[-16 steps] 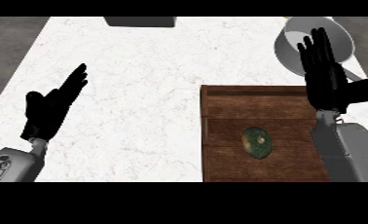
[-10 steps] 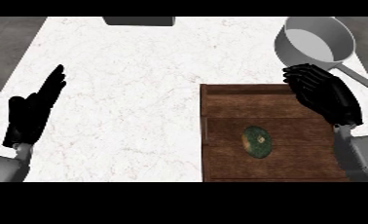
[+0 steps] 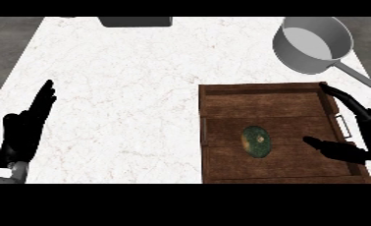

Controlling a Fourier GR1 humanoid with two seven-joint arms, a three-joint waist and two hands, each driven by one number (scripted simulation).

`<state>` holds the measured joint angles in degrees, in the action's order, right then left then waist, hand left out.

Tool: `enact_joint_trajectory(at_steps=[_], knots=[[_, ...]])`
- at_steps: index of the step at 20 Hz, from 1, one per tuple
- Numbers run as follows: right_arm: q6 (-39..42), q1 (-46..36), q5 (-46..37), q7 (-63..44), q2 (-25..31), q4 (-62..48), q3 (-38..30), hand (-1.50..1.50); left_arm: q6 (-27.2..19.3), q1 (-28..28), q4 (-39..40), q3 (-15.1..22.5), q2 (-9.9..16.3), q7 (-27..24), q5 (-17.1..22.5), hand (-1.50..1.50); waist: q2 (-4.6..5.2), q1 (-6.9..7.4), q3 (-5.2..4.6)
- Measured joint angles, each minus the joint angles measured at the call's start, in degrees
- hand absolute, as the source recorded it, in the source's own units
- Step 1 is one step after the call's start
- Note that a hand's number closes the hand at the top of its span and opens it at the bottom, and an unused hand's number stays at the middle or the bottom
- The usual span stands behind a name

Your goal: Pick the squash from the tray and place it in the pot

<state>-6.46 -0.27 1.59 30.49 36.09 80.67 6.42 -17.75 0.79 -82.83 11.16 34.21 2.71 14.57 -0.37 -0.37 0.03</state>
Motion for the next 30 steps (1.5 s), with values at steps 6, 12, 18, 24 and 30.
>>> enact_joint_trajectory(at_steps=[6, 12, 18, 24, 30], knots=[[4.8, 3.7, -3.7, -4.2, 6.1, 8.3, 0.5, -1.5, 0.0, -0.9, -0.7, -0.9, -1.2, 0.1, -1.5, 0.0, 0.16, 0.04, -0.06], [11.4, -1.1, -7.0, -19.4, 10.4, 16.9, 4.4, -1.5, 0.2, -1.8, -2.8, -0.9, -1.6, 1.2, -2.7, 0.0, 0.24, 0.76, -0.11], [20.8, -7.7, -12.1, -35.1, 14.0, 20.9, 12.0, -1.5, 1.1, -2.2, -3.0, -1.5, -1.7, 0.8, -2.8, 0.0, 0.38, 1.69, -0.2], [31.4, -15.4, -12.9, -49.2, 10.6, 21.6, 18.9, -1.5, 1.9, -1.9, -3.2, -2.1, -2.2, 1.0, -3.3, 0.0, 0.45, 1.67, -0.14], [38.6, -19.2, -14.6, -56.4, 3.3, 19.6, 20.8, -1.5, 2.3, -2.6, -3.8, -3.5, -3.7, 2.0, -5.4, 0.0, 0.39, 1.02, -0.07]])
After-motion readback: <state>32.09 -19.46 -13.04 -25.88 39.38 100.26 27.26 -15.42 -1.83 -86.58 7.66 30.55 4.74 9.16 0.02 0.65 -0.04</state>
